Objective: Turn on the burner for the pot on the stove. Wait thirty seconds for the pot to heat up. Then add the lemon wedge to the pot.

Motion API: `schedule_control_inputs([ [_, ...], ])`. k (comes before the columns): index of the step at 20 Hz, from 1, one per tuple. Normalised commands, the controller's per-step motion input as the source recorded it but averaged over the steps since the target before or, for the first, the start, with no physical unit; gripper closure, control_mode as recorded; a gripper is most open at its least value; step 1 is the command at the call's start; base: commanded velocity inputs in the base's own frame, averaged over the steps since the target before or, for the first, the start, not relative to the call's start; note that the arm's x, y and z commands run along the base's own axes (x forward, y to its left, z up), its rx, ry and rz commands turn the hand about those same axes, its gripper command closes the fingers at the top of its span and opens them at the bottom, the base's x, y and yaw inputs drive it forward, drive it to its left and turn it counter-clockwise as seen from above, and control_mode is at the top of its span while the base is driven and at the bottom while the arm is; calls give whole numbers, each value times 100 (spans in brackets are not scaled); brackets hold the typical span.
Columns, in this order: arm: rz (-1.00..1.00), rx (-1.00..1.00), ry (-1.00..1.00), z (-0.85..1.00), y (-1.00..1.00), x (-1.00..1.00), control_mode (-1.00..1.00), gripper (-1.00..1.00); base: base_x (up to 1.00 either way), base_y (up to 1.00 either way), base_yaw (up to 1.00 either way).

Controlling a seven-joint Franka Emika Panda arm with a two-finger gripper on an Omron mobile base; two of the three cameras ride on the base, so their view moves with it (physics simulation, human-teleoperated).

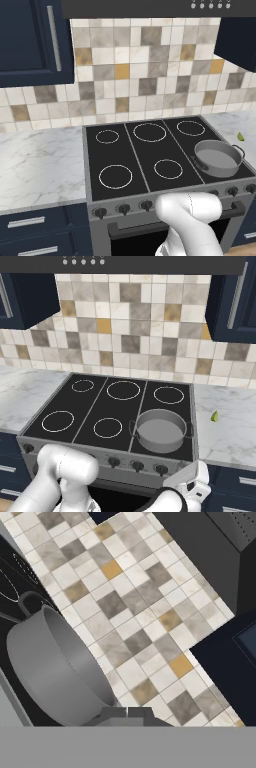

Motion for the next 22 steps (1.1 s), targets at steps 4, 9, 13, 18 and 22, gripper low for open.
schedule_control_inputs([
  [4, 0, 0, 0, 0, 0, 0, -100, 100, 0, 0, 0],
  [9, 0, 0, 0, 0, 0, 0, -100, 100, 0, 0, 0],
  [13, 0, 0, 0, 0, 0, 0, -100, 100, 0, 0, 0],
  [18, 0, 0, 0, 0, 0, 0, -100, 100, 0, 0, 0],
  [22, 0, 0, 0, 0, 0, 0, -100, 100, 0, 0, 0],
])
